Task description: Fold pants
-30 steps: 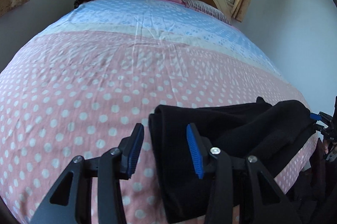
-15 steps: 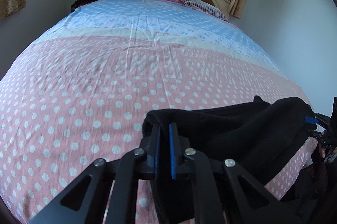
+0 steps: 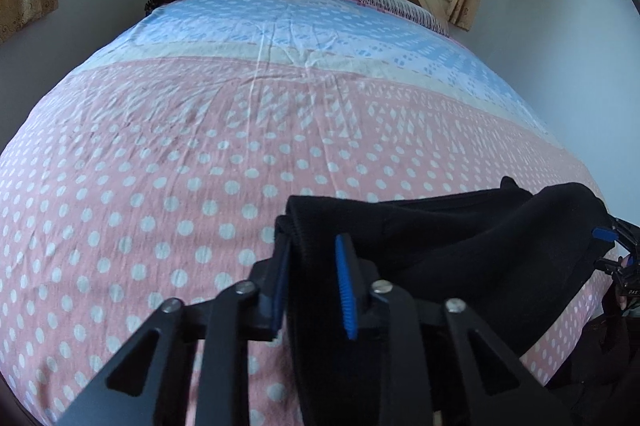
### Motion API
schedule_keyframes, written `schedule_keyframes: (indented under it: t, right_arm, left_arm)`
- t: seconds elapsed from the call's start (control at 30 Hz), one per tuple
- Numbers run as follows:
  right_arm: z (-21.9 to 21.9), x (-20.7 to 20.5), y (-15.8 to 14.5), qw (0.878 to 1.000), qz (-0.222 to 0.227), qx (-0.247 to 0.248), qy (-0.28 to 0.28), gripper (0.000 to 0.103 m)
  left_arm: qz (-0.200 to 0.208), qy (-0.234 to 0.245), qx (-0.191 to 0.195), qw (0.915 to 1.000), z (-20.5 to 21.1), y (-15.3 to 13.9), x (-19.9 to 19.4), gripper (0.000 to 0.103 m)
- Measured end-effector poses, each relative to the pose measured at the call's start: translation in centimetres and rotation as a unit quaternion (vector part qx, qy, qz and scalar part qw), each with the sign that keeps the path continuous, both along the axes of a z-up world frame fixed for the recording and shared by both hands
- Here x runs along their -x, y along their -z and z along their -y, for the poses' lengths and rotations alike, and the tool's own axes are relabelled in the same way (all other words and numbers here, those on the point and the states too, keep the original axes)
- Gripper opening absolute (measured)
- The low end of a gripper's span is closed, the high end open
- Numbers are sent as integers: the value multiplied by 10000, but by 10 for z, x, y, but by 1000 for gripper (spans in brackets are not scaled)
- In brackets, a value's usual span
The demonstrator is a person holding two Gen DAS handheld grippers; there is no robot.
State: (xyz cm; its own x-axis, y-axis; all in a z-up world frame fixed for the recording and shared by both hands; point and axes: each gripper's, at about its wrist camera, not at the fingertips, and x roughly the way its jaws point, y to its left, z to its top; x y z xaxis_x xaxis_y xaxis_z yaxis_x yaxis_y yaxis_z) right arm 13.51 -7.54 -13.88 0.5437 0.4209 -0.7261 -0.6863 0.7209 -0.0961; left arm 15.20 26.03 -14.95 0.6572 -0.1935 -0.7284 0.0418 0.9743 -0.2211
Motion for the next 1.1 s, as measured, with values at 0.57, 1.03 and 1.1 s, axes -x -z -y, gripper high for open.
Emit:
schedule_keyframes:
  t: [0.57, 1.03, 1.1]
  right_arm:
    - [-23, 0, 28, 9955, 360, 850, -212, 53]
    - [-23, 17, 41, 9917, 216, 1205, -405, 3]
    - [-27, 14, 44, 9908, 241, 1268, -417, 4]
  left_arm:
    - [78, -326, 783, 9964, -22, 1, -17, 8]
    - [171, -207, 720, 9970, -24, 0, -1, 8]
    - [101, -327, 738, 9967, -25, 9, -4, 12]
